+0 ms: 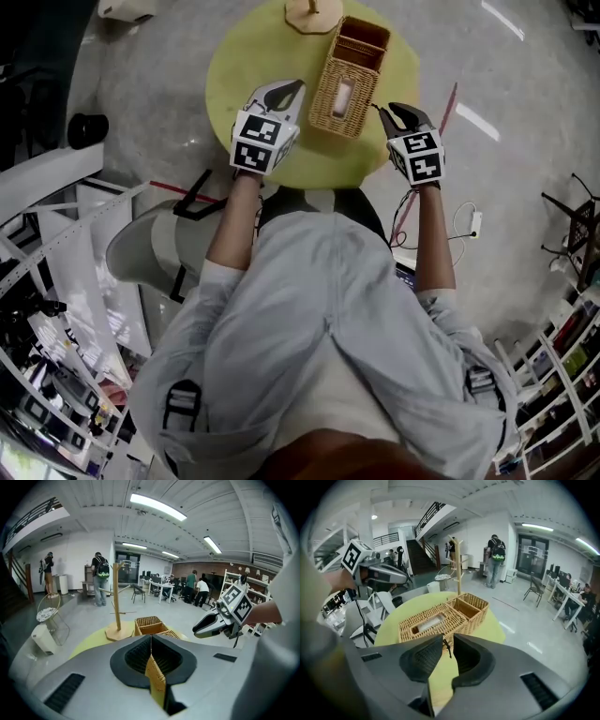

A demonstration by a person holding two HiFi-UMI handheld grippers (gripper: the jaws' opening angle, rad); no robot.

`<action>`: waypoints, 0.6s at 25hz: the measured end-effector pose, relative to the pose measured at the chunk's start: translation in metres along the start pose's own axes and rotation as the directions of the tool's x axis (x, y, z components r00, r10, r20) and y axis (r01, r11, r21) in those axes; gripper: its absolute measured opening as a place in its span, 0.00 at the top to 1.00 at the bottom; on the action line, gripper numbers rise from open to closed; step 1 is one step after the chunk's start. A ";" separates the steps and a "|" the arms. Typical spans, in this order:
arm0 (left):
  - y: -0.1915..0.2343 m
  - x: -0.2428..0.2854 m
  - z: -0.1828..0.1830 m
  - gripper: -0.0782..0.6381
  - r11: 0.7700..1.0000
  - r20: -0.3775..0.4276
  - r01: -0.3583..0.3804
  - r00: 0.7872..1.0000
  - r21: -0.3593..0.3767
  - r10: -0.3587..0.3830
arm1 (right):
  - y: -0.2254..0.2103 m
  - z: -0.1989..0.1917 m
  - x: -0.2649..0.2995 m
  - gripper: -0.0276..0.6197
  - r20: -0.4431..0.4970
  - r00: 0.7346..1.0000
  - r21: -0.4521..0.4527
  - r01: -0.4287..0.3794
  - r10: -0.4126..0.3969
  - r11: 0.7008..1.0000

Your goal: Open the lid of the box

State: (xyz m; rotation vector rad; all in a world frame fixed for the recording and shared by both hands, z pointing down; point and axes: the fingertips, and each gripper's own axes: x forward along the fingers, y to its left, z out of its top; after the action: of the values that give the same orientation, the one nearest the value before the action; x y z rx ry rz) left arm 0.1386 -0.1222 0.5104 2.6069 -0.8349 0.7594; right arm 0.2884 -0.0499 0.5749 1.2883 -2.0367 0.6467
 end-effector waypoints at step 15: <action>-0.003 0.006 -0.035 0.85 0.988 -0.070 -0.124 0.991 -0.096 0.117 | 0.005 -0.041 0.058 0.80 -0.166 0.976 -0.204 -0.171 0.138 0.964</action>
State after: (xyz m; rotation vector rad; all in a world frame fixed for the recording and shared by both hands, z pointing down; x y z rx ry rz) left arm 0.1312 -0.1074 0.5426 2.4491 -0.9928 0.8068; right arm 0.2757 -0.0542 0.6448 0.9336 -2.0325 0.5551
